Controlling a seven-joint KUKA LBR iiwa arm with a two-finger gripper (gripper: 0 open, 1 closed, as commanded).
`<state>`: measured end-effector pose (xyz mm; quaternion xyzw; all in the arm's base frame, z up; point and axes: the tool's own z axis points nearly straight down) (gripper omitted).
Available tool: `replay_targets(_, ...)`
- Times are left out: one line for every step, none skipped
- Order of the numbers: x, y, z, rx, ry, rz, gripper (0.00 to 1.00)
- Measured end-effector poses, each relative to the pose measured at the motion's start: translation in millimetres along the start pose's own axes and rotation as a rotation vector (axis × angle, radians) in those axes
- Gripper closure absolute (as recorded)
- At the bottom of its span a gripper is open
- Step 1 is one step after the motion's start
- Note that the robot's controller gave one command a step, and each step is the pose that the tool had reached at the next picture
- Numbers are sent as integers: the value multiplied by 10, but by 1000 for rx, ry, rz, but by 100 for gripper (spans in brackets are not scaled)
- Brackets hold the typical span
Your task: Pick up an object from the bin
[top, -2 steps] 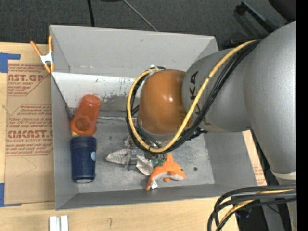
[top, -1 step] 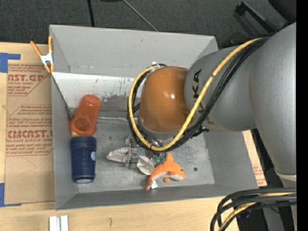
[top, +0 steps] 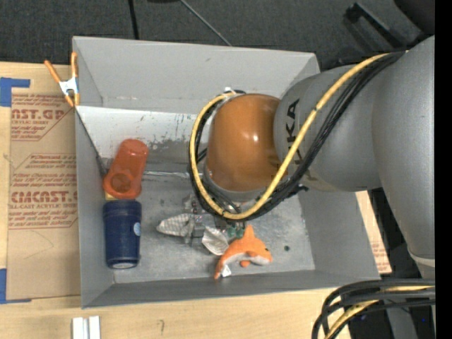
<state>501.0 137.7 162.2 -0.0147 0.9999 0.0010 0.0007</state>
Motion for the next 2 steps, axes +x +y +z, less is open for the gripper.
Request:
replay_targets(-3, 2, -52, 0, -1, 0, 100)
replay_targets(-1, 4, -86, 0, 0, 0, 100)
